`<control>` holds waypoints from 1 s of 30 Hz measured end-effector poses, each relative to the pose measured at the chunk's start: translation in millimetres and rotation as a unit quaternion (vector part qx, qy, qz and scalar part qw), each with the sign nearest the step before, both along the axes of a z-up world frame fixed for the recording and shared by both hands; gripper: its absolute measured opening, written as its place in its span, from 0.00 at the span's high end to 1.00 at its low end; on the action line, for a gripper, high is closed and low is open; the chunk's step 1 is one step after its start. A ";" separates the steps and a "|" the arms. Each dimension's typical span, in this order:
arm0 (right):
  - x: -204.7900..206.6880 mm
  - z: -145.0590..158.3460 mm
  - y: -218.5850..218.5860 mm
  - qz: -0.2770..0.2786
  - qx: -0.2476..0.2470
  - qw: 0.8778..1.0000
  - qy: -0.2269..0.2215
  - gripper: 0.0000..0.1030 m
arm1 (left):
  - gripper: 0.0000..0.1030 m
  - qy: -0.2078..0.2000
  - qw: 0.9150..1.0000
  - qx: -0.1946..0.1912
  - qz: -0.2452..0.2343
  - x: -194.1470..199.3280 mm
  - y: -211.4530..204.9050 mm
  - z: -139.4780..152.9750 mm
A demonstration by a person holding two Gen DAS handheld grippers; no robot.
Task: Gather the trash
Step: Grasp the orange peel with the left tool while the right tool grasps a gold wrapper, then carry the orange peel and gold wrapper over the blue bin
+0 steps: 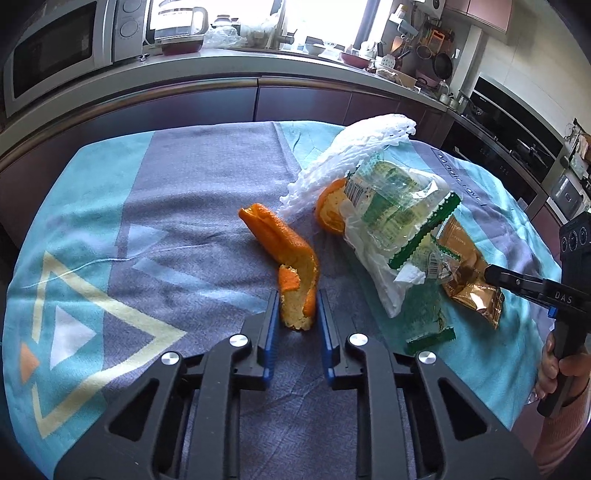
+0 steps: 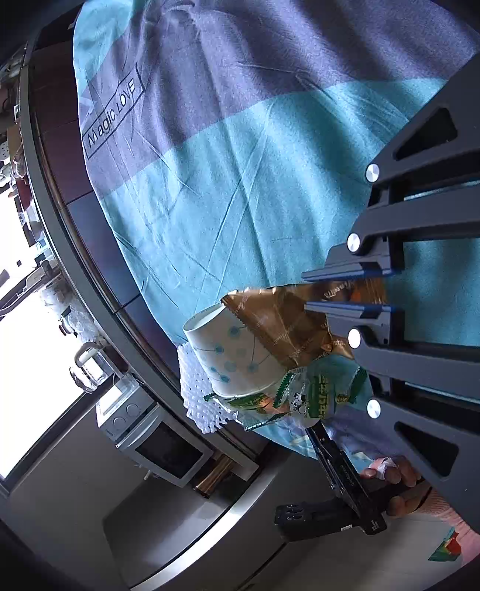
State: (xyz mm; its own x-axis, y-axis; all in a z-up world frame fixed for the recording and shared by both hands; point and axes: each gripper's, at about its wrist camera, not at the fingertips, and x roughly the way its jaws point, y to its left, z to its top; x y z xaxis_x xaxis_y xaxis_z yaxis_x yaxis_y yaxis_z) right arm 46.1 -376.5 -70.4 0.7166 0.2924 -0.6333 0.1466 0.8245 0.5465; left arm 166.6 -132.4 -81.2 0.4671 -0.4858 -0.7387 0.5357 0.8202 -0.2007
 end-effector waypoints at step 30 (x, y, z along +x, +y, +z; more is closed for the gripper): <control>-42.9 74.4 20.4 0.010 -0.009 0.994 -0.108 0.99 | 0.88 -0.059 0.998 -0.029 0.025 -77.5 106.6 38.5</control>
State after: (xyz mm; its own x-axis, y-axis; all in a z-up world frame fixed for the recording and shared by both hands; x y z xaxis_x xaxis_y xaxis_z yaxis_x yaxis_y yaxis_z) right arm 3.3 -356.1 4.0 0.8309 0.2982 -0.4698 0.0107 0.8356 0.5493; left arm 89.2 -25.8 -42.7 0.5740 -0.5003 -0.6482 0.5167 0.8355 -0.1872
